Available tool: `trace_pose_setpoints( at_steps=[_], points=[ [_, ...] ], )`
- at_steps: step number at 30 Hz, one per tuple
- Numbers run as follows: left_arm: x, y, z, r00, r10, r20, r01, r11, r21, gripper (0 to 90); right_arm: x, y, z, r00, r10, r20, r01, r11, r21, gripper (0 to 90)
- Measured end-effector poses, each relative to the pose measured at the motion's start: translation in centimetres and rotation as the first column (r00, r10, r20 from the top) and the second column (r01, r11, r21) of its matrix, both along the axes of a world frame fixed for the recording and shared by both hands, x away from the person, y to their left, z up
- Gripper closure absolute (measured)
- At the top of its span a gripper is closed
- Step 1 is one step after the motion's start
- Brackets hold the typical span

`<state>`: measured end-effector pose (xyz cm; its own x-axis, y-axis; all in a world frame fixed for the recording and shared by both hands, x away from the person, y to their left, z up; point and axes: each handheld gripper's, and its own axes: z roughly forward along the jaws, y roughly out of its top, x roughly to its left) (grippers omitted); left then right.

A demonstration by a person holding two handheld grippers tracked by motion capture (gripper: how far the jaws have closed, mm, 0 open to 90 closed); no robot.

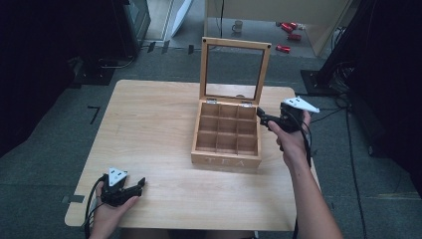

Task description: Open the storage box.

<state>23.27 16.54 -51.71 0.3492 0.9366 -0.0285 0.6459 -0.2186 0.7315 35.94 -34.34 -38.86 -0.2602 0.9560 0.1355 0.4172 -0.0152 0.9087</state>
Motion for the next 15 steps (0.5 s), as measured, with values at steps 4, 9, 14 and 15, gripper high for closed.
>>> trace_pose_setpoints(
  at_steps=[4,9,14,15],
  points=[
    [0.0,0.0,0.0,1.0000,-0.002,0.000,0.002,1.0000,0.004,28.2,-2.2,-0.6,-0.5,0.9999,0.003,-0.012,-0.003,1.000,-0.008,6.2],
    [-0.1,-0.1,0.0,1.0000,-0.009,-0.002,0.009,0.9999,0.012,27.6,-4.8,-1.3,-1.7,0.9996,0.004,-0.029,-0.004,1.000,-0.005,6.2],
    [-0.1,-0.1,0.0,1.0000,-0.007,0.000,0.007,0.9999,0.012,27.5,-7.2,-2.0,-3.2,0.9991,-0.007,-0.042,0.006,1.000,-0.021,6.2],
    [-0.1,-0.2,0.0,1.0000,-0.007,0.000,0.007,0.9999,0.015,27.5,-7.6,-2.1,-3.5,0.9990,-0.009,-0.043,0.008,1.000,-0.029,6.2]
  ],
)
